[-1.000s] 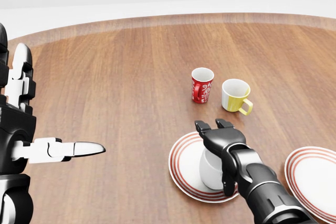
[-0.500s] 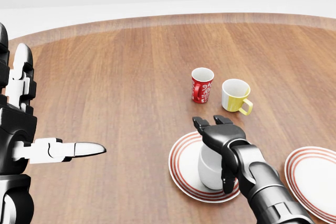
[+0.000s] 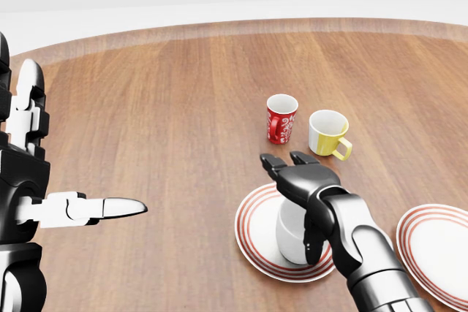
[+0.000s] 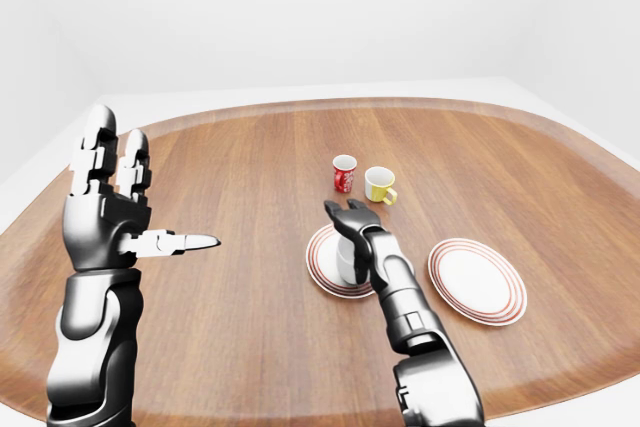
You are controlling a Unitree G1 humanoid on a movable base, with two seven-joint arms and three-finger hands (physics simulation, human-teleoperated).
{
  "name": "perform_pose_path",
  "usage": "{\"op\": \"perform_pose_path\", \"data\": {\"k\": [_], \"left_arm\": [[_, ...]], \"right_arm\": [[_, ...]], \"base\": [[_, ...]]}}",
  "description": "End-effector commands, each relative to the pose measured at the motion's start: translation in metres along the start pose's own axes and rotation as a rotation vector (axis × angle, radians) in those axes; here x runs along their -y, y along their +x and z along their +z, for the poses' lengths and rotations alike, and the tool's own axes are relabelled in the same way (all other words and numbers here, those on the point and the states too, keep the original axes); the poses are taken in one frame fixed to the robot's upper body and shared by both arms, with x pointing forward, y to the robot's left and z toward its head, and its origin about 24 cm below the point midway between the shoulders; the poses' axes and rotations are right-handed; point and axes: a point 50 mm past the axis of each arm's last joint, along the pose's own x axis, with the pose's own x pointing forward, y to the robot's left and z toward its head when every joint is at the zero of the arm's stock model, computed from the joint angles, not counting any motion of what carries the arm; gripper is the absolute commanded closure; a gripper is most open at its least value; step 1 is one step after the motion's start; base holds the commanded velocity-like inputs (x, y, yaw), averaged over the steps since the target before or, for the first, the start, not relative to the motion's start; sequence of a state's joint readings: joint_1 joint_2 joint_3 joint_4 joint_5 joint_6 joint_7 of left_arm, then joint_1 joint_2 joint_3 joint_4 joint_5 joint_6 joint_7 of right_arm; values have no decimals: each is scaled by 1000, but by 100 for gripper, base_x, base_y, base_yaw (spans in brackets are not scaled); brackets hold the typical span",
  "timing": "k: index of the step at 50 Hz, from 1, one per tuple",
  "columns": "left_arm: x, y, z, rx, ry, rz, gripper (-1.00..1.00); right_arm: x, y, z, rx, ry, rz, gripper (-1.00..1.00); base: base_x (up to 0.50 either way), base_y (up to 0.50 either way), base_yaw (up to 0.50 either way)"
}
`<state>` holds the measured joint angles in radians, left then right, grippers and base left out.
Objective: Put the white mug on the left plate.
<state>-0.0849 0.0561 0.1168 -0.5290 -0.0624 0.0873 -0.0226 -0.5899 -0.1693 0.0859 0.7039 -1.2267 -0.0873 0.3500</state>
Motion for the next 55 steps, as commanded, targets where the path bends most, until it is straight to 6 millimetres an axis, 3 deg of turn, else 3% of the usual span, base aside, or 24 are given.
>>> {"op": "perform_pose_path", "data": {"k": [1,14,18,29,33,40,55], "left_arm": [[0,0,1,2,0,1,-100],[-1,1,1,8,1,5,-100],[-2,2,1,8,2,6,-100],[-3,2,1,7,4,9,-100],[-3,2,3,15,4,9,-100],[-3,2,3,16,5,11,-100],[-3,2,3,17,7,10,-100]], "right_arm": [[7,-11,5,27,7,-9,-100],[29,-31,21,155,145,4,-100],[55,-46,26,194,343,-76,-100],[111,-84,54,525,468,-300,-100],[128,-88,58,630,527,-320,-100],[131,-88,61,720,586,-295,-100],[94,-71,48,713,862,-263,-100]], "base": [[0,0,0],[0,0,0],[0,0,0],[0,0,0],[0,0,0],[0,0,0],[0,0,0]]}}
